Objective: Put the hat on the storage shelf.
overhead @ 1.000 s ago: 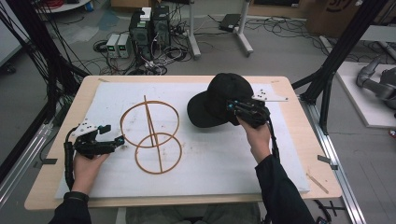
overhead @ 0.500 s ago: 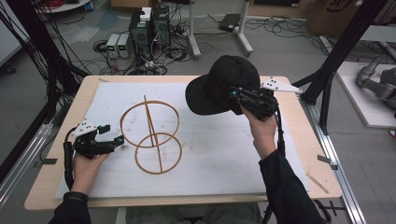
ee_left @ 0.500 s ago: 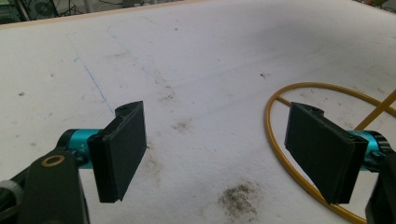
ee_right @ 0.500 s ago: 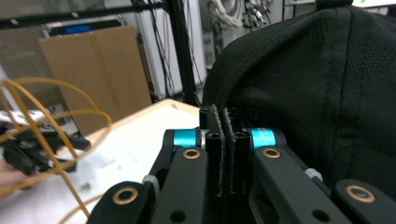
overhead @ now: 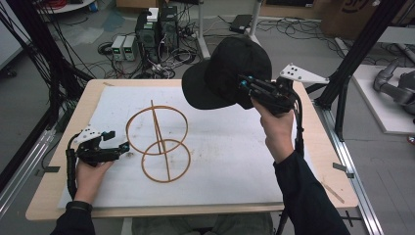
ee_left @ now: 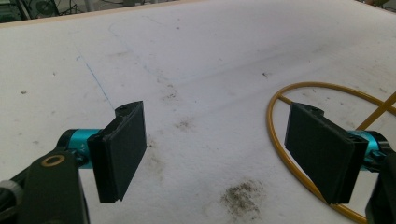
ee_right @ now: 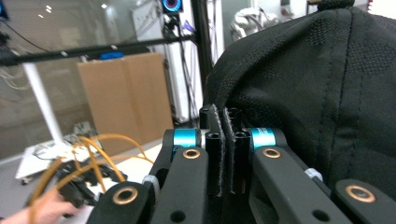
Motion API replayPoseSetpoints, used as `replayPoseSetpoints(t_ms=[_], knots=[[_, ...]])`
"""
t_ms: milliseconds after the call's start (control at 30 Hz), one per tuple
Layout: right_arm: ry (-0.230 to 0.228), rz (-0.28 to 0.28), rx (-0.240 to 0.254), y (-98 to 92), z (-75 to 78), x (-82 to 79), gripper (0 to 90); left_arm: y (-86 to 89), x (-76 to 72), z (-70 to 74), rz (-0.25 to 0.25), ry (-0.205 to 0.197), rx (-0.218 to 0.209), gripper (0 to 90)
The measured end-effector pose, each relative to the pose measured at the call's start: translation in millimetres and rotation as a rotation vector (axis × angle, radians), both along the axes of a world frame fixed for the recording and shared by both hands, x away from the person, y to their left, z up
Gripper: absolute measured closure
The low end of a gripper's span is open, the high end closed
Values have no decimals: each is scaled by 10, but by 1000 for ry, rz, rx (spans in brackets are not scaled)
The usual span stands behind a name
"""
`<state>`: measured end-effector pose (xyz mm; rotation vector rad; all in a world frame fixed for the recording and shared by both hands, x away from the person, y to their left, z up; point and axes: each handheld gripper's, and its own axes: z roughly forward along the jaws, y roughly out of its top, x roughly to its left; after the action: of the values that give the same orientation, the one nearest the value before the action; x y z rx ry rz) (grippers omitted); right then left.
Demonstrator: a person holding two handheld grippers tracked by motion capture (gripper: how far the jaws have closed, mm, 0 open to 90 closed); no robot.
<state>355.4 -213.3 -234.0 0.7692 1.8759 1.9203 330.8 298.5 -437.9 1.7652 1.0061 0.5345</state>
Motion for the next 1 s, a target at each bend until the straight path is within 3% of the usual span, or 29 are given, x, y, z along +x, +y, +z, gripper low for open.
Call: replayPoseSetpoints(t_ms=[267, 500, 533, 600, 700, 767, 1000], knots=[[-11, 107, 58, 153, 199, -117, 895, -9, 5, -5, -4, 3, 4, 208], [-6, 265, 110, 431, 290, -253, 894, -9, 3, -2, -6, 5, 5, 208], [-6, 265, 110, 431, 290, -253, 894, -9, 3, -2, -6, 5, 5, 208], [-8, 323, 99, 570, 291, -298, 894, -10, 3, -2, -6, 4, 5, 208], [-17, 347, 89, 654, 286, -322, 894, -11, 1, -1, -5, 3, 4, 208], [-29, 397, 69, 808, 267, -355, 894, -9, 2, -1, -6, 3, 4, 208], [-30, 451, 24, 1036, 191, -378, 894, -15, -1, -1, -7, 3, 2, 208]])
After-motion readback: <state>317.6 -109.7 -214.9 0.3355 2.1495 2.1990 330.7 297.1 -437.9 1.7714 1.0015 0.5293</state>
